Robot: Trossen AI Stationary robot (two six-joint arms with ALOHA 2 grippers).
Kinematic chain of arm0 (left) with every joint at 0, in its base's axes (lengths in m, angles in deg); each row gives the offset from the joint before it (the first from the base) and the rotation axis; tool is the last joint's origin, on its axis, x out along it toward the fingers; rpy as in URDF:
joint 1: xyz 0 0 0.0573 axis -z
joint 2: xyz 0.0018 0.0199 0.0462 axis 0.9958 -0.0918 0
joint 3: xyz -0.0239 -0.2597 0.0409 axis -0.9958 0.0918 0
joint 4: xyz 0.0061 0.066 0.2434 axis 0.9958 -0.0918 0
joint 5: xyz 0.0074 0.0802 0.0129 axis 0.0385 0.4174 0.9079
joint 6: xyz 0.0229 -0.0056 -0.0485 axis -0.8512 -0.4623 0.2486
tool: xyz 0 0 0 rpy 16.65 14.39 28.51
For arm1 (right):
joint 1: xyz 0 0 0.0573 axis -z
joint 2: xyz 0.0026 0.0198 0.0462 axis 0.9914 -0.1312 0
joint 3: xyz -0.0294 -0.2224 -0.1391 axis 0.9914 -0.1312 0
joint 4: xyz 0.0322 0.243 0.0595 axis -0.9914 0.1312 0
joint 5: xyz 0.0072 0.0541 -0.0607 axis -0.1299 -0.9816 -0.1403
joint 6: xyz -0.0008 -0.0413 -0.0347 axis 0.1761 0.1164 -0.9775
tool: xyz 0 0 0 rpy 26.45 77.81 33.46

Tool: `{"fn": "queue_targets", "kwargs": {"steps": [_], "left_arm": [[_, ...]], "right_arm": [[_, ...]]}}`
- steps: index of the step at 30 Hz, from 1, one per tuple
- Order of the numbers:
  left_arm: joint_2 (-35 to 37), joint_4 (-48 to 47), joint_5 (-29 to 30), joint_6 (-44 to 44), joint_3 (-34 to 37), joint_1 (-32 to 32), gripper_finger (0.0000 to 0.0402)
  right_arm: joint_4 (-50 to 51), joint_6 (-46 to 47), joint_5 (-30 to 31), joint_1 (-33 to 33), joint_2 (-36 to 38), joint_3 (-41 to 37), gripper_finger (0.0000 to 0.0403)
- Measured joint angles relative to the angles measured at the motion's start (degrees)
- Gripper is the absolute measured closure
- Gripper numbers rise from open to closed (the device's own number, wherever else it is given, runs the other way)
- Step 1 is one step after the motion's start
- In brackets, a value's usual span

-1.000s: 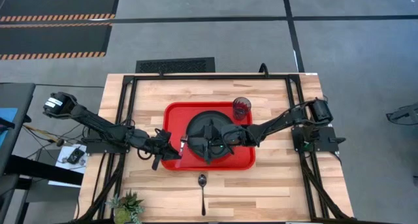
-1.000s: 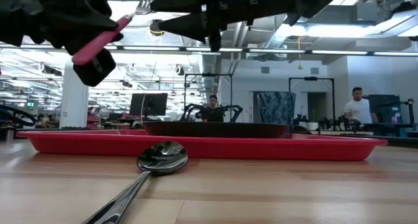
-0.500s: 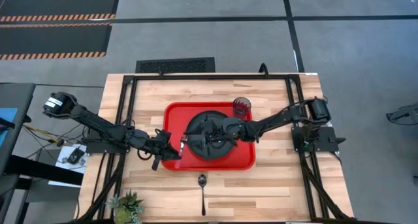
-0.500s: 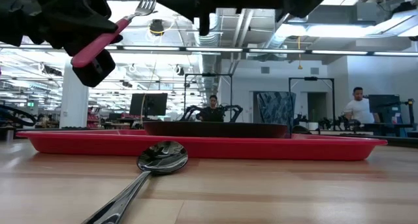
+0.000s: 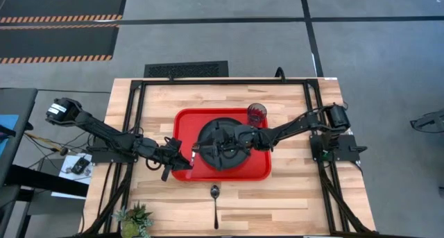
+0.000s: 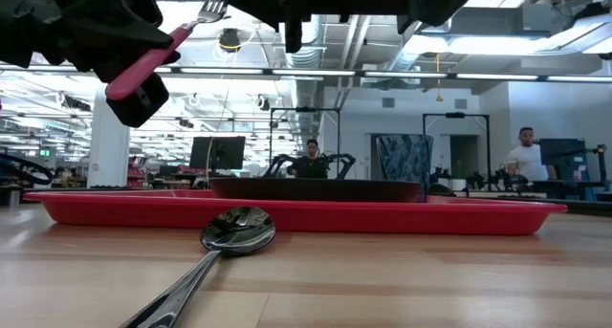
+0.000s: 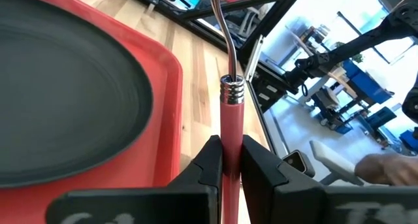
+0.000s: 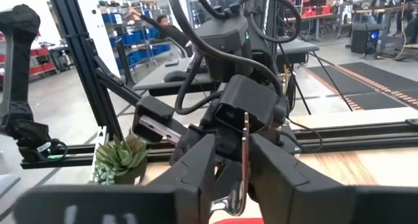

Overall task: Pick and place plate/cup/fork/spoon on tray
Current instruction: Put the pink fork on the red serving tray to the left of the black plate

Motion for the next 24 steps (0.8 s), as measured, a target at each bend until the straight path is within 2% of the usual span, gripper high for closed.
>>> {"fn": "queue_targets", "kwargs": {"steps": [13,20,24], "left_arm": [[0.0,0.3,0.3,-1.0,0.0,0.0,0.0385],[0.0,0.7,-0.4,-1.6,0.0,0.0,0.0361],[0.0,0.4,1.4,-4.1,0.0,0.0,0.0345]], "right_arm": [[-0.3,0.0,0.2,0.0,0.0,0.0,0.035],[0.1,-0.7,1.7,0.0,0.0,0.0,0.039],[0.2,-0.9,2.7,0.0,0.0,0.0,0.0393]]}}
